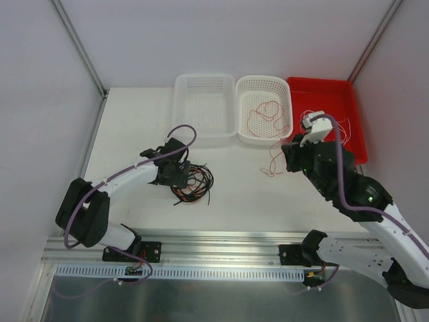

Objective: Untangle the cables

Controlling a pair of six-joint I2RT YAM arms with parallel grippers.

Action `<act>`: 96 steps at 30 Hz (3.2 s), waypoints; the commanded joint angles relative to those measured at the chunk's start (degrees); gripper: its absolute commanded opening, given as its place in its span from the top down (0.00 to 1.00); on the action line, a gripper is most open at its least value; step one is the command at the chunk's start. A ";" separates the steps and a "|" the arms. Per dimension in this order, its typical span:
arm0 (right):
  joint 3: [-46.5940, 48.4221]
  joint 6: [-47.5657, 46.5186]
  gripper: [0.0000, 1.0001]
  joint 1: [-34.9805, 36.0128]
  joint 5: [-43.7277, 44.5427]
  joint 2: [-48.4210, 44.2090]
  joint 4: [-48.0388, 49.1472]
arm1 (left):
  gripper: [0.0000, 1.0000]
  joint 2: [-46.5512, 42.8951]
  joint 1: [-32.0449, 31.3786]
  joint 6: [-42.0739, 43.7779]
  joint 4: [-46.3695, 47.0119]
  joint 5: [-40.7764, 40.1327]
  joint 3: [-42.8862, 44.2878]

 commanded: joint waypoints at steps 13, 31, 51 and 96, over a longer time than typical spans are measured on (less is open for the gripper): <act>3.09 -1.58 0.99 -6.14 -4.26 8.78 -0.11 | 0.01 -33.94 0.15 1.68 4.09 -5.27 -6.88; 28.60 -17.59 0.99 -20.54 -6.10 33.82 20.18 | 0.01 -43.02 0.24 3.18 7.35 -6.94 -10.22; 24.41 -6.25 0.37 -31.19 -19.81 59.07 21.78 | 0.01 -36.51 0.59 4.41 7.79 -3.96 -9.26; -33.88 26.01 0.12 1.15 -19.11 26.71 41.98 | 0.42 -2.94 -0.46 3.35 12.80 12.83 2.87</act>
